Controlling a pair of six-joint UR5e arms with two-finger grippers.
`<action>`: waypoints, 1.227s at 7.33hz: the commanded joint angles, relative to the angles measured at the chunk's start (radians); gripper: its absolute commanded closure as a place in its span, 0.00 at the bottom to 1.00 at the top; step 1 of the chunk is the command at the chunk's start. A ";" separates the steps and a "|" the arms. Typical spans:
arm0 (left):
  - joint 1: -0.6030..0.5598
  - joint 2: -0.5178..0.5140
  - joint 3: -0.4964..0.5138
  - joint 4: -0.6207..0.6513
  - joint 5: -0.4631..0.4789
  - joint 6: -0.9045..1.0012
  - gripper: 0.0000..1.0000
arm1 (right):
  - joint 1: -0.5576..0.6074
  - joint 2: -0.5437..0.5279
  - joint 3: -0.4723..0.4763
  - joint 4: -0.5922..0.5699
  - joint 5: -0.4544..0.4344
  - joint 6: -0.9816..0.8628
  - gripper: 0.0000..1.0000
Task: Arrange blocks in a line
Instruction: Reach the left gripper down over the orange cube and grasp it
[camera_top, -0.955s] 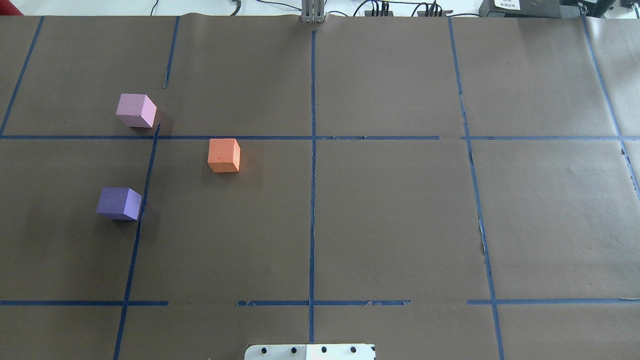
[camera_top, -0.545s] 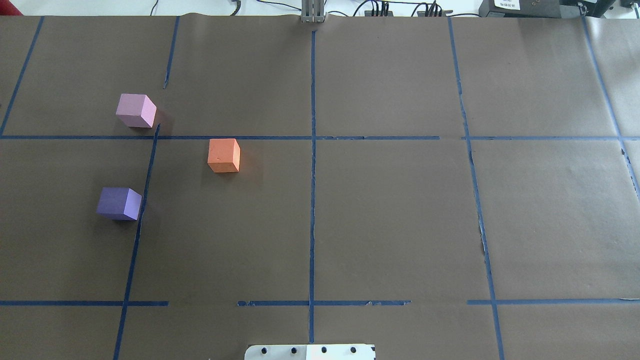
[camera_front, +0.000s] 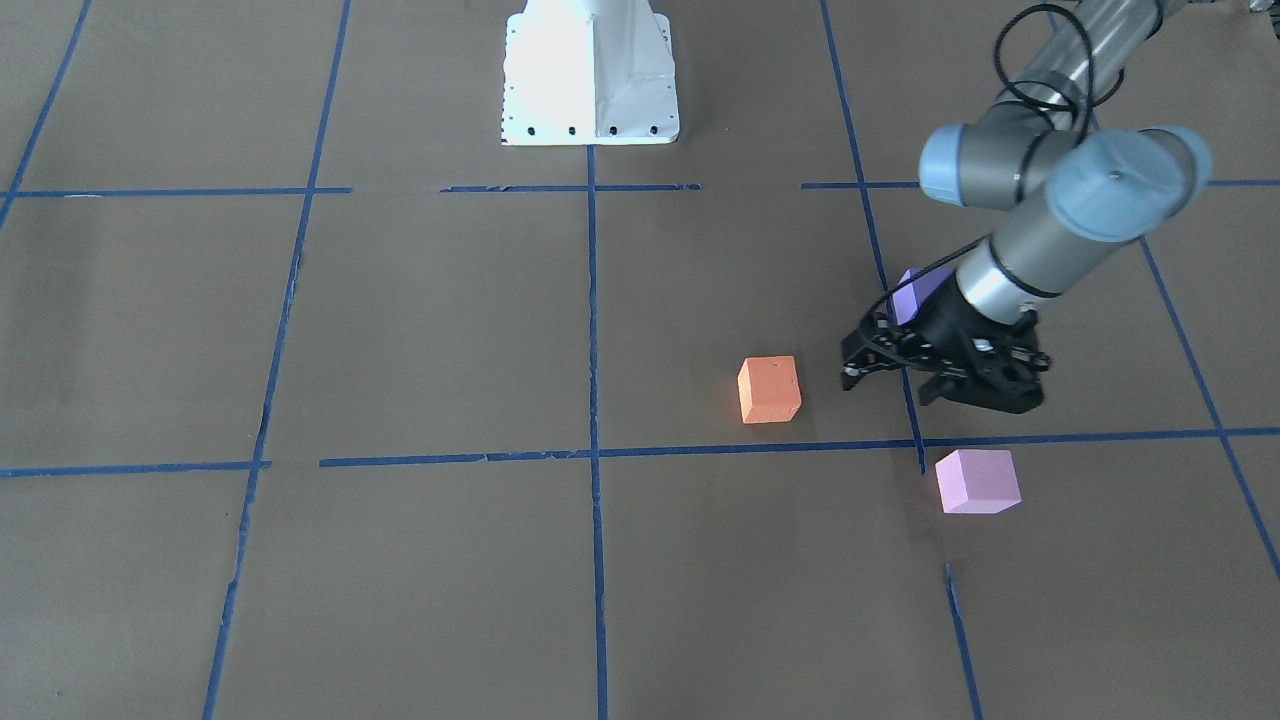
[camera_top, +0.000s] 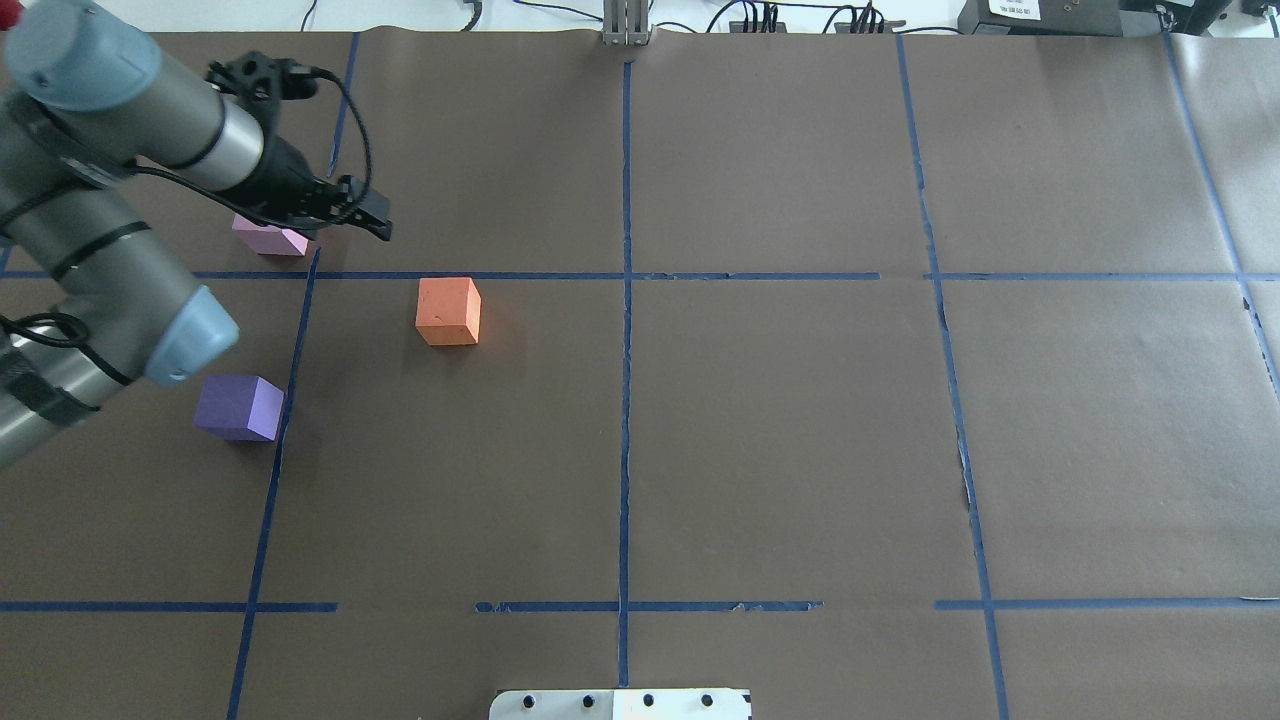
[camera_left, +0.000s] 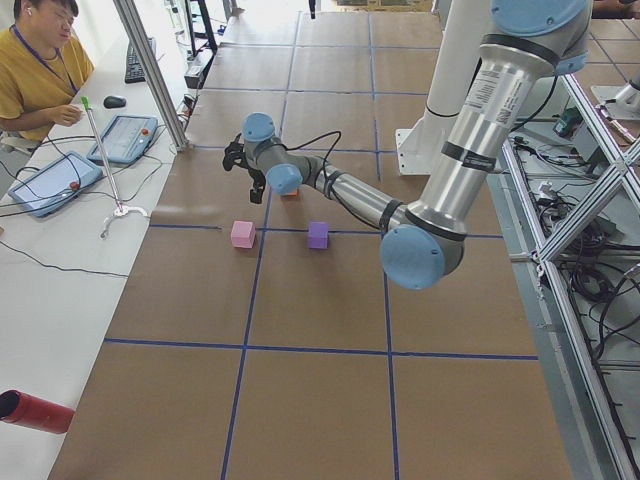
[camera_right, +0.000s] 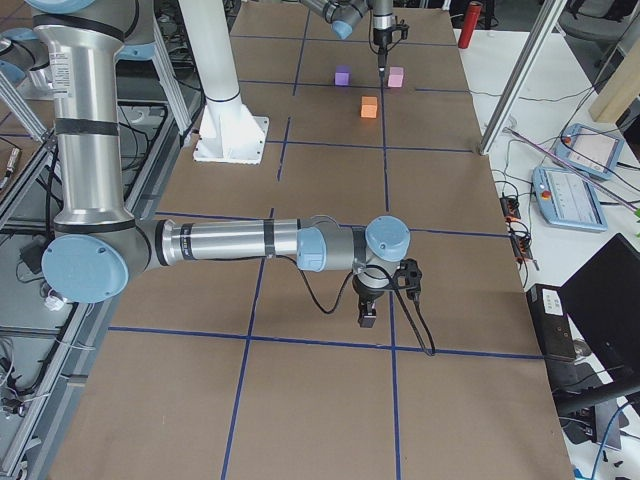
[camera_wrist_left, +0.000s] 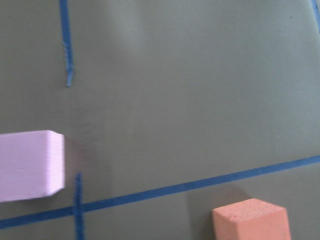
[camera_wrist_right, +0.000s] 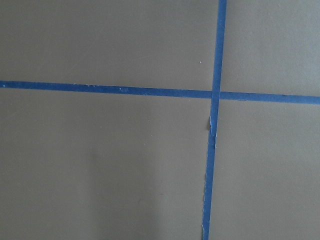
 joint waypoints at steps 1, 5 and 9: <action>0.102 -0.127 0.041 0.165 0.118 -0.121 0.00 | 0.000 0.000 0.000 0.000 0.000 0.000 0.00; 0.183 -0.112 0.058 0.170 0.252 -0.180 0.00 | 0.000 0.000 0.001 0.000 0.000 0.000 0.00; 0.196 -0.103 0.106 0.170 0.237 -0.170 0.65 | 0.000 0.000 0.001 0.000 0.000 0.000 0.00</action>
